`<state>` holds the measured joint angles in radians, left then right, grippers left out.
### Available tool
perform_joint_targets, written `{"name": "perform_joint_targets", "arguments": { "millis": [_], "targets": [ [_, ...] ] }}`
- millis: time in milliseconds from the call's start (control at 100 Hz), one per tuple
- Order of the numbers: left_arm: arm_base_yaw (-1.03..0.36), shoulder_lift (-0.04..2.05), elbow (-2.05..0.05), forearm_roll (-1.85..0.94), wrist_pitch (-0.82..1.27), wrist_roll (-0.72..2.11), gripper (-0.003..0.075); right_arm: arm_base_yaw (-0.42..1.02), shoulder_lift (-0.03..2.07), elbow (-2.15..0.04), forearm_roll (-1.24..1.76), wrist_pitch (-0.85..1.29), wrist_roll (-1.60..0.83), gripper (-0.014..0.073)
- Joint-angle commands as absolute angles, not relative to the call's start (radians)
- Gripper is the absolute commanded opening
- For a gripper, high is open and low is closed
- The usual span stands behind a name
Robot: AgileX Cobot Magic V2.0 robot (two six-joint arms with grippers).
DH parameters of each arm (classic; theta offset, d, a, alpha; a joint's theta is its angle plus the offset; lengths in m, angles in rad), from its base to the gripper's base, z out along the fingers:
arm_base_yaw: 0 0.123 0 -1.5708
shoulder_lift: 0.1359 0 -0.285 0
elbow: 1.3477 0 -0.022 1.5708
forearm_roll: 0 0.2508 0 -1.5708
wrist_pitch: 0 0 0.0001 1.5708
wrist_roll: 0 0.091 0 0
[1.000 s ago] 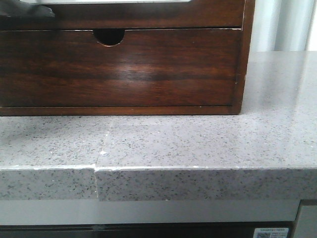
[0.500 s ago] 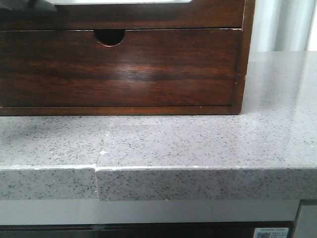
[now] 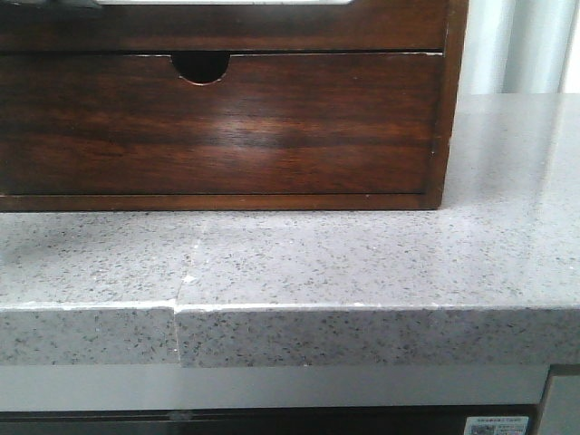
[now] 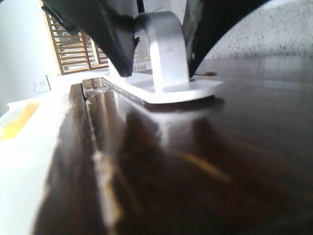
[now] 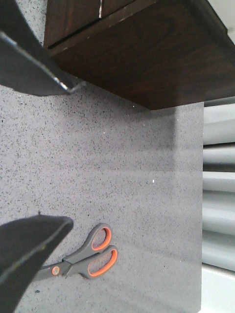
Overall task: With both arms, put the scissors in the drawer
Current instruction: 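Pull the drawer open toward the robot with the left gripper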
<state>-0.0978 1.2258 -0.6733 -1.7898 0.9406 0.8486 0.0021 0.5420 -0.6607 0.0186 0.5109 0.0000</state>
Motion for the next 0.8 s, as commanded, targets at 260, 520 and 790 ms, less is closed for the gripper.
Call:
{"name": "perform_joint_targets", "arguments": {
  "millis": [260,520,790],
  "targets": [
    [-0.104,0.959,-0.529,-1.685,1.06,0.953,-0.002,0.002,0.553,-0.694,0.02,0.442,0.0,0.0461],
    [-0.104,0.803,-0.474,-1.68,1.056,0.948,-0.002,0.002,0.553,-0.694,0.02,0.442,0.0,0.0461],
    [-0.104,0.787,-0.474,-1.668,1.033,0.915,-0.0012,0.002,0.553,-0.694,0.02,0.442,0.0,0.0461]
  ]
}}
